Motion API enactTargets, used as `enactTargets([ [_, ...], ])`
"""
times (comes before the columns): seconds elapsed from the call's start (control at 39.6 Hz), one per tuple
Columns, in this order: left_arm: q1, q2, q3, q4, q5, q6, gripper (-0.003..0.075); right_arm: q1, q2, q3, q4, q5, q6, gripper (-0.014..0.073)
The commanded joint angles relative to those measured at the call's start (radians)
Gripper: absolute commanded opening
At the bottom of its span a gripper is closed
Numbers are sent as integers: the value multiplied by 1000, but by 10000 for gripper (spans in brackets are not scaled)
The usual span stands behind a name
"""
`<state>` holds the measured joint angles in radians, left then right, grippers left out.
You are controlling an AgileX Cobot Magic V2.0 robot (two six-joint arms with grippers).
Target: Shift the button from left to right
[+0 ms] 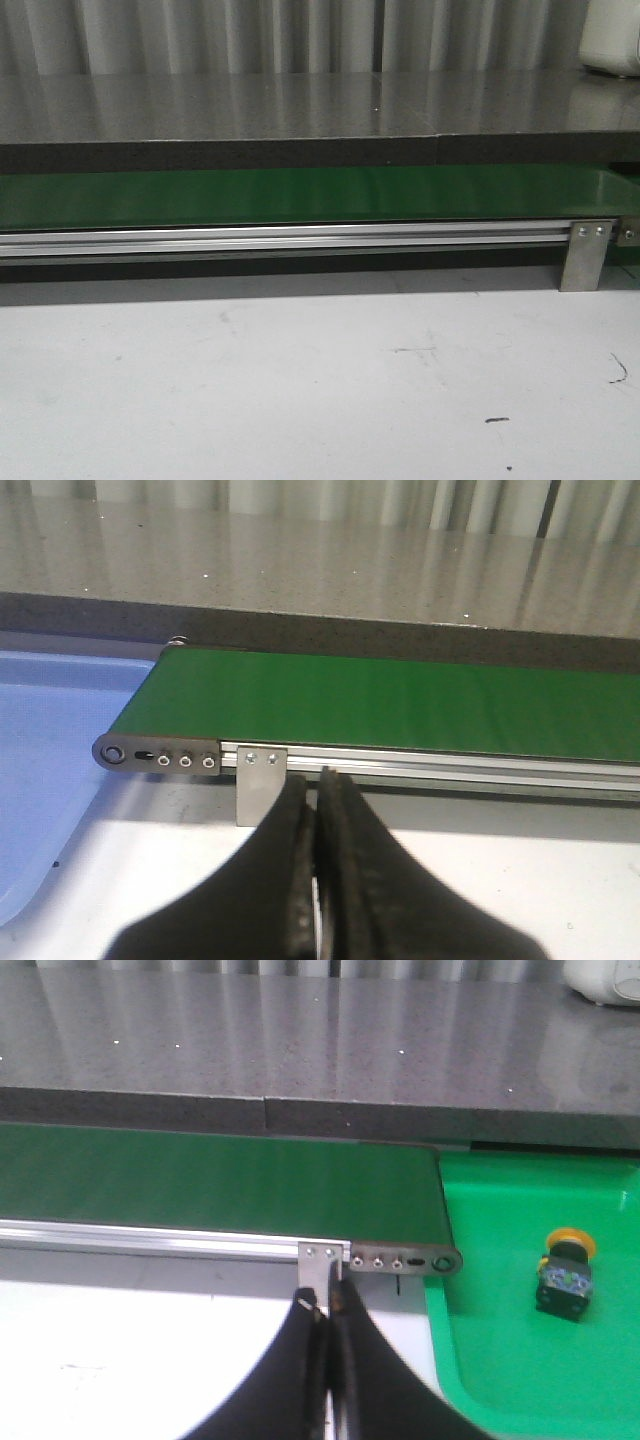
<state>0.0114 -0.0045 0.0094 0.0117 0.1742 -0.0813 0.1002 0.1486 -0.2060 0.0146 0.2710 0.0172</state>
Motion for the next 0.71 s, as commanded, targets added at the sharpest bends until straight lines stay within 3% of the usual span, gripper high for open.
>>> enactTargets([
  [0.0,1,-20,28,0,-77,-11,-21,-31,-80,58,11,-89,-9,-69],
  [0.25,1,-17,28,0,-77,-11,-21,-36,-171,225,34,-157,-9,-69],
  [0.68,1,-17,28,0,-77,-11,-21,-36,-175,224,34,-156,-9,-69],
])
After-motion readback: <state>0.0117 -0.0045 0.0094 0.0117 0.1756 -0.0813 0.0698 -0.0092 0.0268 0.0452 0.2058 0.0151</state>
